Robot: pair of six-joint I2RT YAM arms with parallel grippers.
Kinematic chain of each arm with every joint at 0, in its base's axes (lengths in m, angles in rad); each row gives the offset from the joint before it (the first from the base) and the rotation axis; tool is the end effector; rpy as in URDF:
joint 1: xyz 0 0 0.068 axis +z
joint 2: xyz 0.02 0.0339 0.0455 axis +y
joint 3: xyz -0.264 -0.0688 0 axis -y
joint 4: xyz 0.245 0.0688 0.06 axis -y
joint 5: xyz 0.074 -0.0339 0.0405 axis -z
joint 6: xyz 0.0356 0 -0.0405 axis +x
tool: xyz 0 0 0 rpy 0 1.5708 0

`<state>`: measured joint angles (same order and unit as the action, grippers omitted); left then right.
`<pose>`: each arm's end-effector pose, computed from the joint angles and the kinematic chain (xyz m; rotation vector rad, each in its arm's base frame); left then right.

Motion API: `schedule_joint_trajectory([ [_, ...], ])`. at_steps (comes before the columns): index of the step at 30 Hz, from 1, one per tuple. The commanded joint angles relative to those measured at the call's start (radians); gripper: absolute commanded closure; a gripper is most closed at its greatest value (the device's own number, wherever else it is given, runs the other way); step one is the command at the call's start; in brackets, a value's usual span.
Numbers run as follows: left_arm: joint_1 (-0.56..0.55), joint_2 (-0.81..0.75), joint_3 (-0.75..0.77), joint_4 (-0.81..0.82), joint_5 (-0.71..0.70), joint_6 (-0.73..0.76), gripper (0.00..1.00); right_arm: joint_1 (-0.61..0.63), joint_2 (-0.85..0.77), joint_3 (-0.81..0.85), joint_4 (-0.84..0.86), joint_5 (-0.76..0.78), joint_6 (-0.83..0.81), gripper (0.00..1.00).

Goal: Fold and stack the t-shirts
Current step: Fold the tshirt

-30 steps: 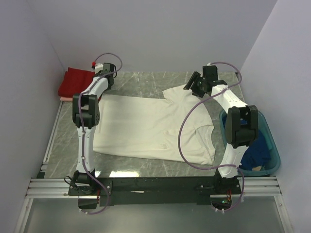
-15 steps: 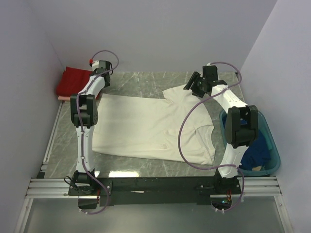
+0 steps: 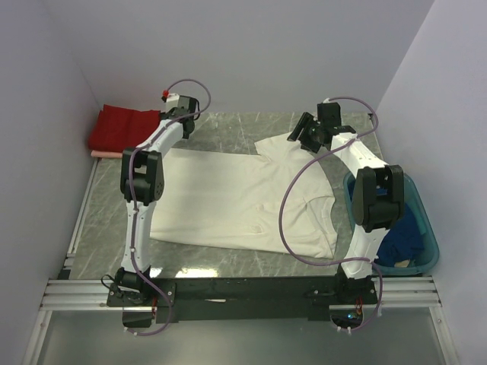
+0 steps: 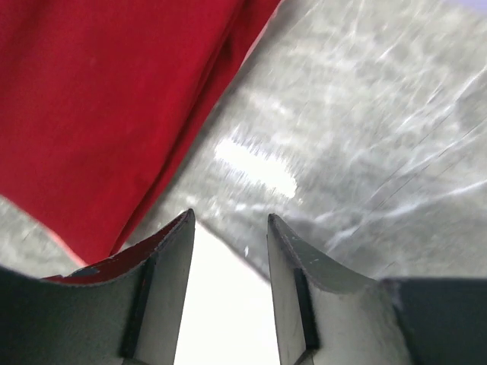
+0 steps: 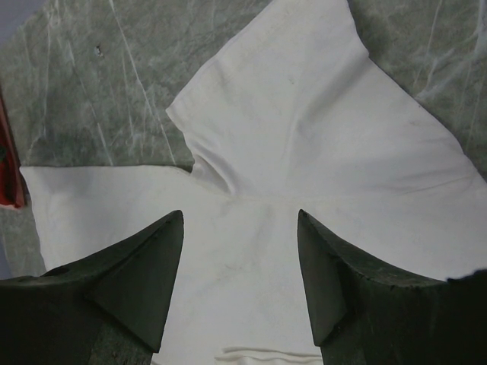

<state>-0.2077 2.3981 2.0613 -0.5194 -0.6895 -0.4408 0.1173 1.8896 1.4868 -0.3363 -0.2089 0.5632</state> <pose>0.5251 -0.0875 0.1912 -0.5531 2.1677 0.4910 0.4283 0.0579 0.2500 0.4153 2.3259 0.5811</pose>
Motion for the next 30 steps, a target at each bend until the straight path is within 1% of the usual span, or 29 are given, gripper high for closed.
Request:
schedule_joint_trajectory([
  [1,0.005,-0.011,0.045,-0.08,-0.088,-0.047,0.52,-0.001,-0.017,0.033,0.022,-0.007,-0.013,0.32],
  [9,0.008,0.032,0.08,-0.129,-0.021,-0.079,0.53,0.001,-0.012,0.033,0.023,-0.024,-0.011,0.32],
  [14,0.031,0.058,0.095,-0.159,0.068,-0.13,0.54,0.001,-0.006,0.035,0.022,-0.03,-0.014,0.32],
  [22,0.08,0.082,0.079,-0.166,0.162,-0.171,0.55,0.001,0.006,0.038,0.022,-0.035,-0.014,0.32],
  [24,0.088,0.067,0.044,-0.151,0.171,-0.174,0.55,0.001,0.012,0.039,0.02,-0.034,-0.016,0.32],
  [27,0.093,0.056,0.017,-0.133,0.182,-0.177,0.58,-0.001,0.017,0.047,0.013,-0.027,-0.017,0.32],
  [30,0.094,0.053,0.014,-0.136,0.189,-0.179,0.63,-0.001,0.026,0.061,-0.006,-0.006,-0.023,0.32],
])
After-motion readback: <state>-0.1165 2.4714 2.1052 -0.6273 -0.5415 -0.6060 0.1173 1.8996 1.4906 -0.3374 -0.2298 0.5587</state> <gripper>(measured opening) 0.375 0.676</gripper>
